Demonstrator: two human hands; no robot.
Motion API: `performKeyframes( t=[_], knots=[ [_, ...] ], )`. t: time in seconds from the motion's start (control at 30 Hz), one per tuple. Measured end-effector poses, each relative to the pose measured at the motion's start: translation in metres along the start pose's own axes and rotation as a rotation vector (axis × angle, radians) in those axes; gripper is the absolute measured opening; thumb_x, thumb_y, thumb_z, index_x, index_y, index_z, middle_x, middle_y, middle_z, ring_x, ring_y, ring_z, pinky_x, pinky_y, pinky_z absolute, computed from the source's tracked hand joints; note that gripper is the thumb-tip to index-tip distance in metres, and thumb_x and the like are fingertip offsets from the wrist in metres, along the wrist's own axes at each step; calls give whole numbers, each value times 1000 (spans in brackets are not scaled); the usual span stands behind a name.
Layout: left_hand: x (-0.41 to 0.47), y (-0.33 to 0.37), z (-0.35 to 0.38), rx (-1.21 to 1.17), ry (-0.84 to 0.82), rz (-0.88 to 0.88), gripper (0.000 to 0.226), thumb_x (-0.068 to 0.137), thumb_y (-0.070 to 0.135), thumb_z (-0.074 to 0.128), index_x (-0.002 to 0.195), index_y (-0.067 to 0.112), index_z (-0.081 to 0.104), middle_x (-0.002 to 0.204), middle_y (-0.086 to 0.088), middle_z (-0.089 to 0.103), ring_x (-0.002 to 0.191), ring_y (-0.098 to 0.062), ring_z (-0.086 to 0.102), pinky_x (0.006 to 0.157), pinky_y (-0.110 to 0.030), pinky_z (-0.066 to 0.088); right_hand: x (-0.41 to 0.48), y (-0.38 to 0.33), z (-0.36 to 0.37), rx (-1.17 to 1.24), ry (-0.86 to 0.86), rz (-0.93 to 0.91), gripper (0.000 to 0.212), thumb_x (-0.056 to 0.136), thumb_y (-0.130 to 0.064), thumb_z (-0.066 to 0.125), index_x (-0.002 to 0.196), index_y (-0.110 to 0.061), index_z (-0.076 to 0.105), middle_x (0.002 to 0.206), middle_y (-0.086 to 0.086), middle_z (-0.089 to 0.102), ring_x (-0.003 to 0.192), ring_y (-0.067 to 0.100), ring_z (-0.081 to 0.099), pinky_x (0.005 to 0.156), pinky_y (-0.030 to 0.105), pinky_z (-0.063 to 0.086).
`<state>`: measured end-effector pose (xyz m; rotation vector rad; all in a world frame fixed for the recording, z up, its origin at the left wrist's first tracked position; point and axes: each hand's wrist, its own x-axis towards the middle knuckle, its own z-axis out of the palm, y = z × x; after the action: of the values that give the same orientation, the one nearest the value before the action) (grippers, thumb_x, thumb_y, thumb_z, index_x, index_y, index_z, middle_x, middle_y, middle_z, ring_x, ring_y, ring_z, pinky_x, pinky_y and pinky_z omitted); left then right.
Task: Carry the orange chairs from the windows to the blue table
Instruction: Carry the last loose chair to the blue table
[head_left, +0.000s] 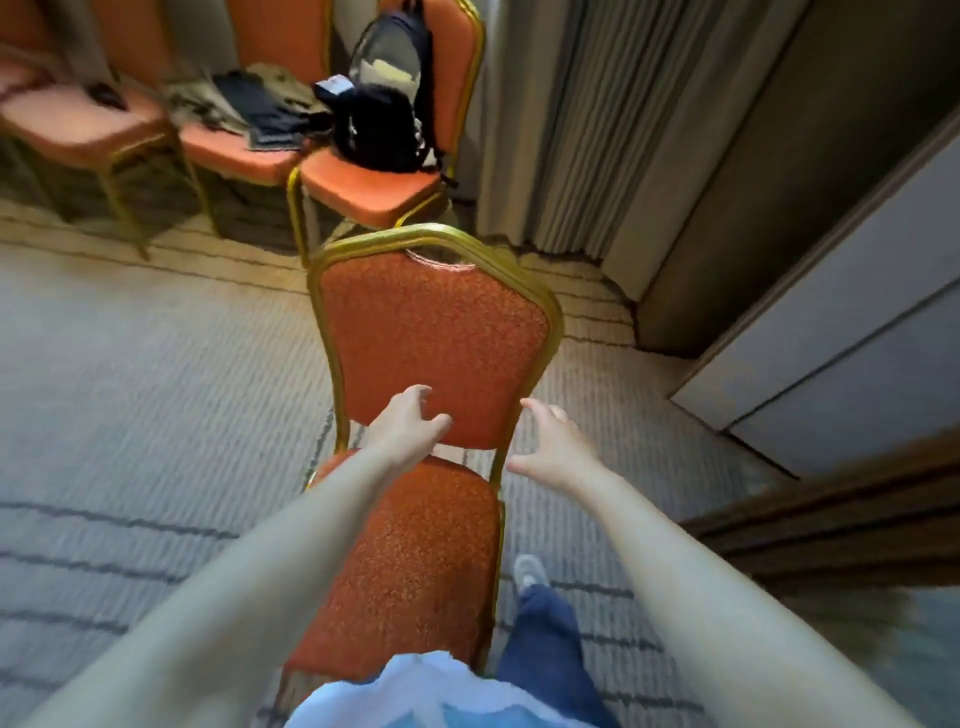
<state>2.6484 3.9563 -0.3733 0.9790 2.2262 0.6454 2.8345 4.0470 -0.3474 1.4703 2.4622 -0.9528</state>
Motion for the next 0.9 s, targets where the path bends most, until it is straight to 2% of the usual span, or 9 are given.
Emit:
performKeyframes(
  t=[0.1,0.2,0.27,0.4,0.53,0.73,0.83,0.9],
  knots=[
    [0,-8,-1,-118,123,-159,60,86,42,56,140,21,41,138,-4,52,114,-20,57,93,-42,50,42,-10,0,-48,-130,-145,91,79,-40,75,153,-25,24,153,5,32,138,24,39,109,41,42],
    [-12,-7,1,-195,217,-326,58,86,43,54,139,25,42,126,4,56,87,-9,62,83,-38,54,74,-14,3,-140,-231,-240,90,80,-40,77,152,-29,24,153,3,33,135,23,41,105,40,45],
    [-22,-8,8,-232,280,-434,56,87,44,55,138,26,43,120,6,57,82,-12,64,77,-35,56,91,-16,6,-203,-306,-314,90,79,-41,77,151,-31,24,152,2,34,133,23,43,103,40,46],
    [-47,-20,24,-274,411,-616,53,87,33,62,135,17,48,127,-6,59,107,-24,59,84,-28,45,113,-23,14,-287,-433,-422,88,78,-42,78,150,-33,26,152,2,34,132,23,44,102,41,48],
    [-87,-38,43,-279,490,-749,55,87,34,63,137,16,47,130,-7,57,116,-22,55,92,-27,41,115,-32,28,-370,-558,-512,90,78,-42,76,151,-31,25,151,4,35,132,26,43,102,44,45],
    [-129,-71,61,-301,562,-858,57,83,44,62,134,22,48,128,-1,58,116,-19,55,99,-34,42,91,-58,63,-414,-629,-616,88,80,-38,73,153,-27,24,152,5,33,133,26,43,101,45,47],
    [-137,-86,73,-386,573,-865,57,83,42,62,134,23,48,129,0,57,116,-18,55,98,-34,43,78,-62,77,-409,-646,-634,87,82,-36,72,153,-28,23,155,3,31,133,24,42,89,32,51],
    [-140,-98,80,-407,572,-891,57,83,43,62,134,24,48,129,1,57,116,-18,55,97,-34,44,75,-60,87,-421,-640,-655,88,82,-36,74,153,-27,23,156,3,30,137,24,39,98,36,45]
  ],
)
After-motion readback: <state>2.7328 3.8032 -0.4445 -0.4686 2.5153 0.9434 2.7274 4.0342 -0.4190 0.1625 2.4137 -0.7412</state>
